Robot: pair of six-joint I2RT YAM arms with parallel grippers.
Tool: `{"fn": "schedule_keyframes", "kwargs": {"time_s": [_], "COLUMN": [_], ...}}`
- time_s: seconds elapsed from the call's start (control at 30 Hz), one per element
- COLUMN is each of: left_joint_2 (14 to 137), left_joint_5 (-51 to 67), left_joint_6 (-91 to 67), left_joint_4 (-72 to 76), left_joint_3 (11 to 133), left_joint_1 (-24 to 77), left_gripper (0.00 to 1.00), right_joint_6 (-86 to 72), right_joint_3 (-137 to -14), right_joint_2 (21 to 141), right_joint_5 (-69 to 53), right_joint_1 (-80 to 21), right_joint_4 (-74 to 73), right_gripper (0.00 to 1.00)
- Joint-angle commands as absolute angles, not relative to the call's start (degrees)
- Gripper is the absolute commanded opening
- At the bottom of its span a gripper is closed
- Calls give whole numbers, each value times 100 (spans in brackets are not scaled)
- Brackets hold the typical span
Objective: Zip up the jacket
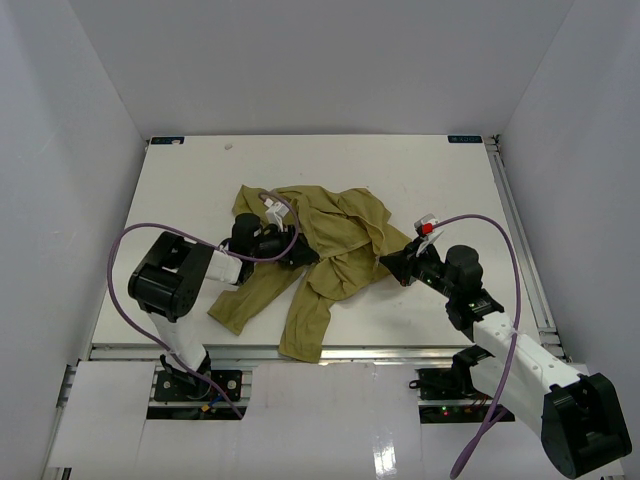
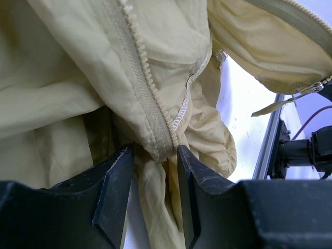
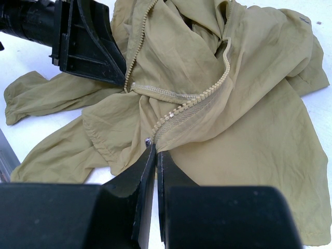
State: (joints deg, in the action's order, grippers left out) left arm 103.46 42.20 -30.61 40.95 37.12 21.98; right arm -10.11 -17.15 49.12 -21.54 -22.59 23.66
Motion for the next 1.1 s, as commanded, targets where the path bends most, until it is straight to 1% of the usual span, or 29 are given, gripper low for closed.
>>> {"fn": "schedule_keyframes", "kwargs": {"time_s": [0.0, 0.07, 0.13, 0.23, 0.27, 0.4, 0.57, 0.87, 1.0, 1.07], "left_joint_2": [10345, 10352, 10361, 10336, 10305, 10004, 9617, 9469, 9241, 9104], "left_joint_5": [4461, 4489, 4560, 4721, 4759, 4722, 4627, 4528, 4734, 4935], "left_joint_6": [-3164, -3180, -3253, -3423, -3466, -3461, -3388, -3332, -3265, -3336], "left_joint_4": [4436, 4541, 4688, 4879, 4886, 4675, 4386, 4129, 3994, 4118], "left_joint_3": [3775, 3754, 3718, 3720, 3726, 3753, 3777, 3838, 3917, 3895], "left_joint_1": [2215, 2215, 2215, 2215, 2215, 2215, 2215, 2215, 2216, 2224], "left_gripper": [49, 49, 44, 31, 24, 1, 0, 0, 0, 0], "right_joint_6": [-1002, -1010, -1011, -1009, -1003, -1009, -1004, -1004, -1021, -1028], "right_joint_3": [-1861, -1855, -1854, -1848, -1854, -1863, -1885, -1963, -2024, -2046], "right_joint_2": [4887, 4887, 4905, 4932, 4939, 4953, 4966, 4984, 5149, 5232], "right_joint_5": [-2142, -2144, -2137, -2145, -2145, -2155, -2171, -2226, -2511, -2848], "right_joint_1": [-2285, -2285, -2285, -2285, -2285, -2285, -2285, -2285, -2295, -2310], "right_joint_4": [2533, 2540, 2550, 2566, 2566, 2566, 2553, 2532, 2726, 2922], "right_gripper": [8, 8, 8, 8, 8, 8, 8, 8, 8, 8]}}
